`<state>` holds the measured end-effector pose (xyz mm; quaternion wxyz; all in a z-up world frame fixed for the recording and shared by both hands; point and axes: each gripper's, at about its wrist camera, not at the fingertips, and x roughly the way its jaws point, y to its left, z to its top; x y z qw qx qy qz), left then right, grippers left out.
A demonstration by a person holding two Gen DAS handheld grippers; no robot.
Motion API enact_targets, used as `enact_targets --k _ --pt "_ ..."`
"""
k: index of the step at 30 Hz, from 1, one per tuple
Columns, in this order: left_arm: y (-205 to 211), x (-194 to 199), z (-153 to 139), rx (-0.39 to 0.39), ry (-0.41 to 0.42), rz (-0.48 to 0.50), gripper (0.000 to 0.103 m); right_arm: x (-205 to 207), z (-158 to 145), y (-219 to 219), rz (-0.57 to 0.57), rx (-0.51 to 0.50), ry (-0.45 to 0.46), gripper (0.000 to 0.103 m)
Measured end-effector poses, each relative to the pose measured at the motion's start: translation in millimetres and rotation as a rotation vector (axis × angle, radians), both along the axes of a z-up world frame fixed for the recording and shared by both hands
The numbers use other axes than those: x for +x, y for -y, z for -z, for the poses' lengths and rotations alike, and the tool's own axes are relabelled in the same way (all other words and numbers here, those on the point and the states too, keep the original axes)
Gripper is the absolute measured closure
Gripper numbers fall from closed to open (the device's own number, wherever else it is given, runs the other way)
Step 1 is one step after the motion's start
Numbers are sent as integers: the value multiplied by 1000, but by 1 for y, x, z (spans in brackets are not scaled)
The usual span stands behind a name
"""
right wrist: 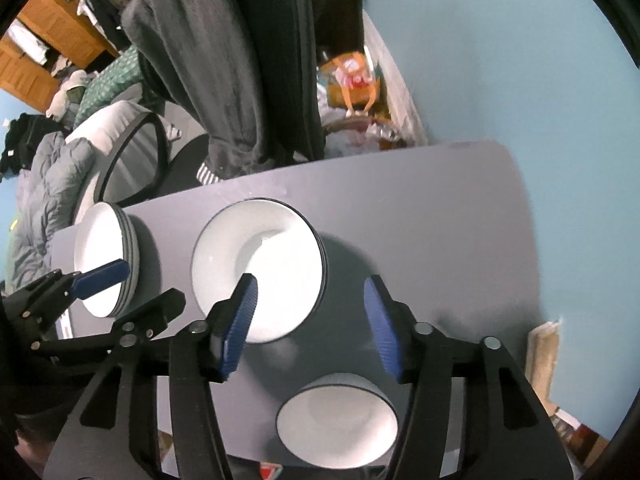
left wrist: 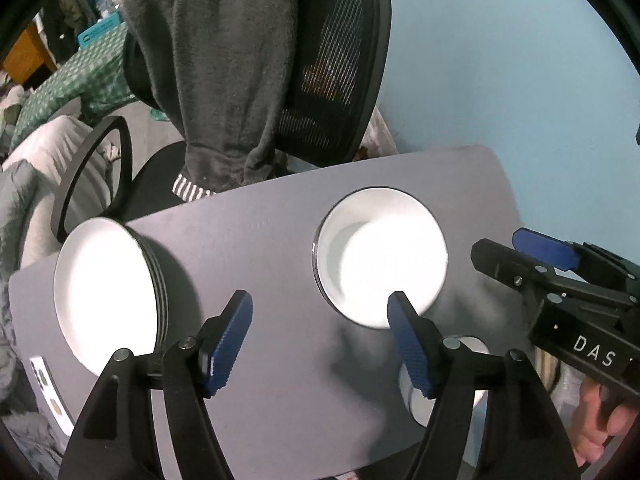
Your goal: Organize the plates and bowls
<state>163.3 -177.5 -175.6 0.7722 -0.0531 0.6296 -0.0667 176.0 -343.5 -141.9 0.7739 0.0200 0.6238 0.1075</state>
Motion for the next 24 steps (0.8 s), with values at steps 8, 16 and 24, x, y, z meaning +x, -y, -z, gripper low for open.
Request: enact_targets --k 8,16,24 --pt "-9 -28 -32 -26 53 1 27 -22 -33 -5 0 -9 66 42" --pt "-16 -50 -50 -5 95 27 26 -44 -54 -12 -4 -32 123 42" --pt "-15 -66 -59 -58 78 30 26 -67 -70 -5 20 -31 168 40"
